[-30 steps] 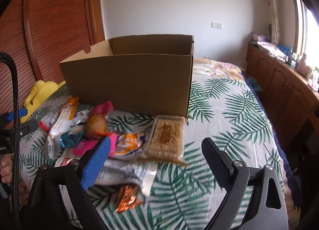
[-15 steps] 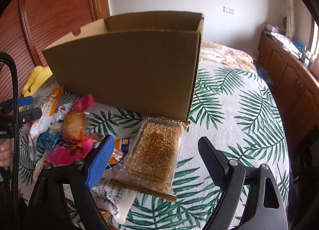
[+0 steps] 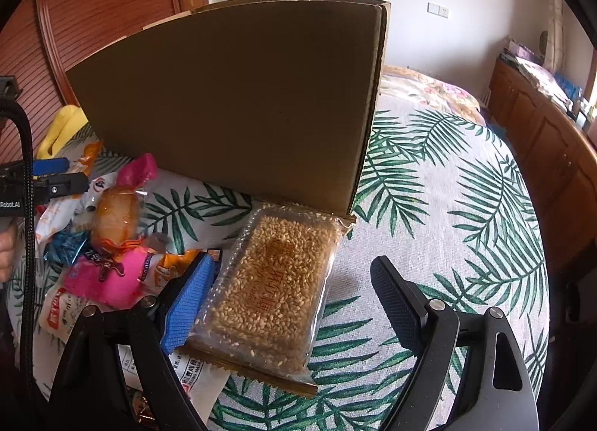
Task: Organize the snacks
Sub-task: 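Grasp the orange snack bag with the left tool while the right tool grasps the rice-cake bar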
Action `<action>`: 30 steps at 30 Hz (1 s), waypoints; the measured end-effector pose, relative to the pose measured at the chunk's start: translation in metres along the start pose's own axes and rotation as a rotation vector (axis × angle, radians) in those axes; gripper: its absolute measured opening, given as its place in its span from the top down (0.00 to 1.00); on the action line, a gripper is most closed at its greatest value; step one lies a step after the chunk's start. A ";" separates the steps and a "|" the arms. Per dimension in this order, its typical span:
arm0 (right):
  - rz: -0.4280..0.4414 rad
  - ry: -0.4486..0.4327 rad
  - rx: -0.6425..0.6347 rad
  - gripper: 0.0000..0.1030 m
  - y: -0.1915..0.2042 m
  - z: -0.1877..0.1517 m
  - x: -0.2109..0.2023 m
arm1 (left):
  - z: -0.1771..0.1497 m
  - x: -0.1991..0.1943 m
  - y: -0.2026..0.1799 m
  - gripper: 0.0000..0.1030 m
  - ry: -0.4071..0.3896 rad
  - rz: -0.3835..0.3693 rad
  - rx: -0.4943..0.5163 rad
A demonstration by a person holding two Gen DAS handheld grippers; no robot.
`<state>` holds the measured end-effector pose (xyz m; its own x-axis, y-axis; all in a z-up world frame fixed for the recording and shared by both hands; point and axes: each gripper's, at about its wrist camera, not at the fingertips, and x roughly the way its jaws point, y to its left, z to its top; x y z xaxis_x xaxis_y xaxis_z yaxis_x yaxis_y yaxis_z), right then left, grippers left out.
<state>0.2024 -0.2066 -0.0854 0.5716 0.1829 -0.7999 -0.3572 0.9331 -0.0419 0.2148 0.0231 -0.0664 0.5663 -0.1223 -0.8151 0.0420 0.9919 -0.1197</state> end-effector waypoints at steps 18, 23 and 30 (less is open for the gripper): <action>-0.007 0.019 0.019 0.14 -0.009 -0.001 0.007 | 0.004 0.003 -0.007 0.16 0.034 -0.043 0.012; -0.010 0.020 0.017 0.14 -0.009 0.001 0.009 | 0.000 -0.005 -0.008 0.39 0.018 -0.072 0.027; -0.018 0.022 0.014 0.15 -0.002 0.002 0.011 | -0.008 -0.019 -0.013 0.45 -0.024 -0.092 0.065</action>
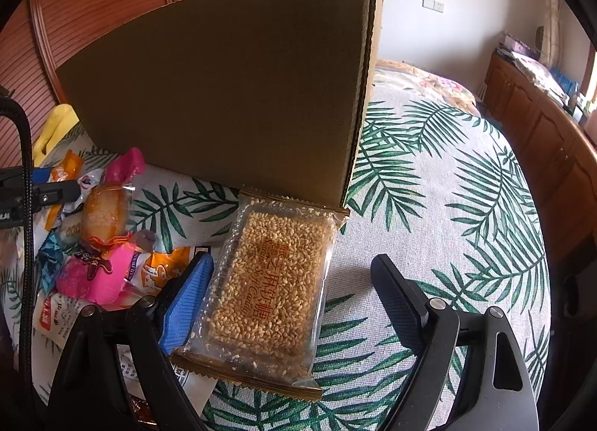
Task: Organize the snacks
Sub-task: 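Grasp the orange snack bag with the left tool while the right tool grasps the rice-cake bar, then carry both snacks over the box and open both tools to drop them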
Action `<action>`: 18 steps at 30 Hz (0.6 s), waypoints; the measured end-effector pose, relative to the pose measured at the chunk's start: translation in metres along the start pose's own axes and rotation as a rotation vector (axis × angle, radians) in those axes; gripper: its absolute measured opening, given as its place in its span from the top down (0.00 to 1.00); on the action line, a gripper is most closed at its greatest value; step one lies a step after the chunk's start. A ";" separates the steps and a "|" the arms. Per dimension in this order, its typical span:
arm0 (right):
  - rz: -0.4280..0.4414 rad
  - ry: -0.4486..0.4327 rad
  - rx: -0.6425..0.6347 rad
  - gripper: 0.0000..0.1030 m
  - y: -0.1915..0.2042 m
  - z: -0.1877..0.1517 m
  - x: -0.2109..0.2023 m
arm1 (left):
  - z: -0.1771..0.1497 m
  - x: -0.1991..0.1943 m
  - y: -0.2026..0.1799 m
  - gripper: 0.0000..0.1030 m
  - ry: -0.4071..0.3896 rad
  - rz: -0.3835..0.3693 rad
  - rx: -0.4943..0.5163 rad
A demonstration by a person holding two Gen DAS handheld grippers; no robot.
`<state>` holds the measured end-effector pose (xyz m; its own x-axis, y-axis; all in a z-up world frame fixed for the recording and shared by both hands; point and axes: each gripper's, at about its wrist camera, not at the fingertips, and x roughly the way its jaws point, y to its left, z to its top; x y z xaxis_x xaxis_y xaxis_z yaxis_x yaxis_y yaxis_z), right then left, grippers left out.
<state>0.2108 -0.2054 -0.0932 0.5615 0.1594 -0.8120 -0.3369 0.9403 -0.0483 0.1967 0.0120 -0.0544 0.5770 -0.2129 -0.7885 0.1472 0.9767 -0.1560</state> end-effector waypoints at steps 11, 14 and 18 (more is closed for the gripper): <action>-0.002 0.005 -0.019 0.48 0.000 -0.002 -0.009 | 0.004 -0.039 0.001 0.45 -0.116 -0.066 0.026; -0.013 0.010 -0.028 0.56 0.000 -0.005 -0.013 | 0.005 -0.048 -0.003 0.45 -0.144 -0.078 0.038; -0.019 -0.004 -0.020 0.57 0.000 -0.009 -0.023 | 0.005 -0.055 -0.006 0.45 -0.166 -0.087 0.043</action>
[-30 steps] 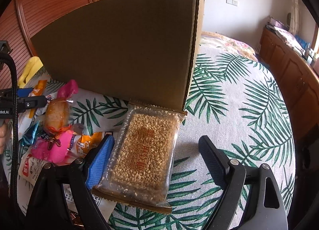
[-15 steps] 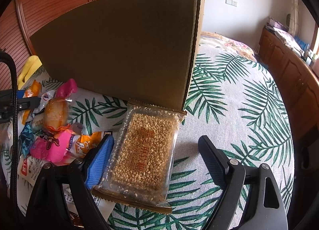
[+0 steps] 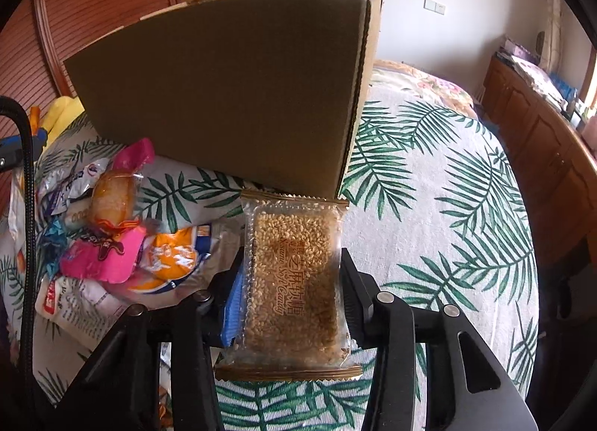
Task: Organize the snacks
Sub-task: 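Carry both snacks over the box and open both tools to drop them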
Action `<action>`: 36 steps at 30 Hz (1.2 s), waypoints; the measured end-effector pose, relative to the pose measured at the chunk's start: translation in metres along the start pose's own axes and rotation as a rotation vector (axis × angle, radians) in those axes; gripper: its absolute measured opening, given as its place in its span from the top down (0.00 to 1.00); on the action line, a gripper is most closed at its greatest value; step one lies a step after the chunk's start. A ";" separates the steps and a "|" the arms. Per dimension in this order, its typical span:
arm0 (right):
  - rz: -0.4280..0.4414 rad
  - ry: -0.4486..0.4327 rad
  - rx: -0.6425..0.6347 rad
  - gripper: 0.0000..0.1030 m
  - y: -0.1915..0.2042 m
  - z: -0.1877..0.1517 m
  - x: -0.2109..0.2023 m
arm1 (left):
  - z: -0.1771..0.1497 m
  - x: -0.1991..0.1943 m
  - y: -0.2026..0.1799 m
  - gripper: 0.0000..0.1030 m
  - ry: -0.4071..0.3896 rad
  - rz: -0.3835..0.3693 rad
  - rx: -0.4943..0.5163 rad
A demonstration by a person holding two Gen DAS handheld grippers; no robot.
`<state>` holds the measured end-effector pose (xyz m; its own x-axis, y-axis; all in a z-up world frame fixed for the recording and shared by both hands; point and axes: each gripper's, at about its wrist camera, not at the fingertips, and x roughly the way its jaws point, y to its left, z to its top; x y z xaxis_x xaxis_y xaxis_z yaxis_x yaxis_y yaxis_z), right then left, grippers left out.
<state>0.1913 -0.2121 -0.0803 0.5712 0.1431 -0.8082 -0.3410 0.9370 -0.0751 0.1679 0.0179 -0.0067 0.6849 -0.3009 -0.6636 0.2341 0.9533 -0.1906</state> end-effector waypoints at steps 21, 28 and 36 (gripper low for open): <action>0.011 -0.175 -0.031 0.57 0.020 0.025 -0.079 | 0.043 -0.039 -0.011 0.45 -0.144 -0.032 0.034; 0.022 -0.230 -0.061 0.57 0.027 0.050 -0.093 | 0.077 -0.046 -0.016 0.45 -0.191 -0.040 0.066; 0.036 -0.278 -0.096 0.57 0.035 0.088 -0.091 | 0.128 -0.038 -0.020 0.45 -0.222 -0.055 0.088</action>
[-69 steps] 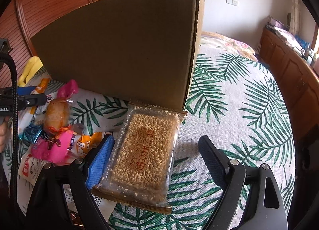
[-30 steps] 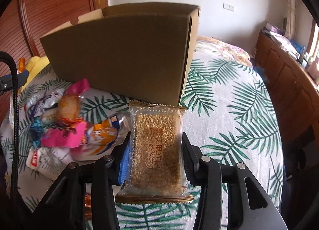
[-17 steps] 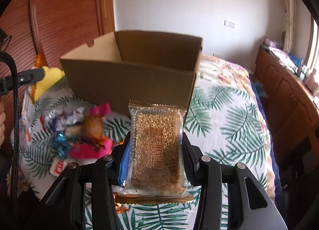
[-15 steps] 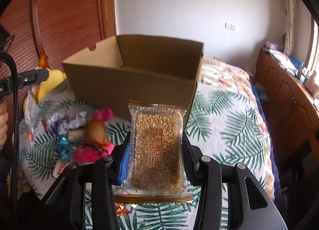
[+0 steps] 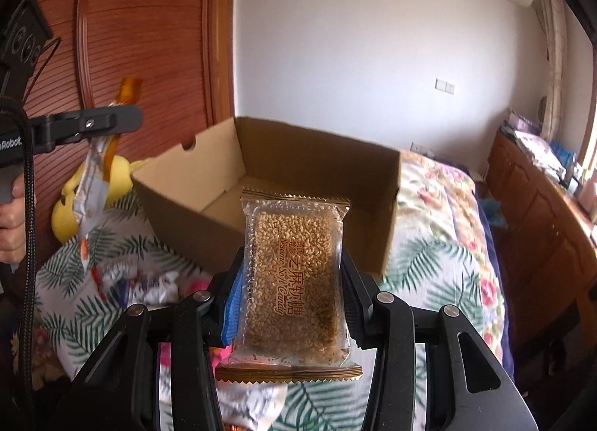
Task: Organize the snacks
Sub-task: 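Carry both snacks over the box and open both tools to drop them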
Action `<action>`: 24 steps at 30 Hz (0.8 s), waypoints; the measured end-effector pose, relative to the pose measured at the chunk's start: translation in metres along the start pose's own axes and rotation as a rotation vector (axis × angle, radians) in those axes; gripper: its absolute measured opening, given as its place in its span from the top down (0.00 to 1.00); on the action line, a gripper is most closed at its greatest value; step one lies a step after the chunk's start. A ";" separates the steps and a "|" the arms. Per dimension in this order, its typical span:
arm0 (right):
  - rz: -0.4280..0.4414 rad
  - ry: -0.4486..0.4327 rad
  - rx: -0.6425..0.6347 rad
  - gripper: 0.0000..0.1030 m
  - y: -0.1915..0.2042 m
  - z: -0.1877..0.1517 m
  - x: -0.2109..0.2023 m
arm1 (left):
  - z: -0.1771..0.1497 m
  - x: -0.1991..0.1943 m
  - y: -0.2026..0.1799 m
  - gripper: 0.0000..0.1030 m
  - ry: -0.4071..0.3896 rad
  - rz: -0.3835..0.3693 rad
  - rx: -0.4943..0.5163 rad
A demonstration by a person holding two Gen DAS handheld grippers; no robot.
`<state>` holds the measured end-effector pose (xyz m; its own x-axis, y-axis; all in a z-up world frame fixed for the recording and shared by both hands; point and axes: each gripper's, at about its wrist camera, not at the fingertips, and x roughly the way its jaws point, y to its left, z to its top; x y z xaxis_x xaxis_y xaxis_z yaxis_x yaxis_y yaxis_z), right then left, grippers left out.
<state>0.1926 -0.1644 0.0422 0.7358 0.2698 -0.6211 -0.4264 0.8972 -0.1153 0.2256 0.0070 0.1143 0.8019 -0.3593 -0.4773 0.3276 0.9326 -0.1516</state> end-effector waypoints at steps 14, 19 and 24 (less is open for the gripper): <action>0.019 -0.039 -0.005 0.57 -0.009 0.041 0.037 | 0.041 0.050 0.024 0.45 0.008 0.044 0.007; 0.018 -0.033 0.010 0.57 -0.014 0.047 0.056 | 0.045 0.073 0.025 0.45 0.026 0.053 0.018; 0.016 -0.012 0.021 0.56 -0.017 0.045 0.075 | 0.047 0.093 0.024 0.45 0.036 0.055 0.015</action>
<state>0.2791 -0.1441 0.0322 0.7352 0.2887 -0.6133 -0.4272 0.8998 -0.0885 0.3318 -0.0058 0.1074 0.8008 -0.3055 -0.5152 0.2908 0.9503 -0.1113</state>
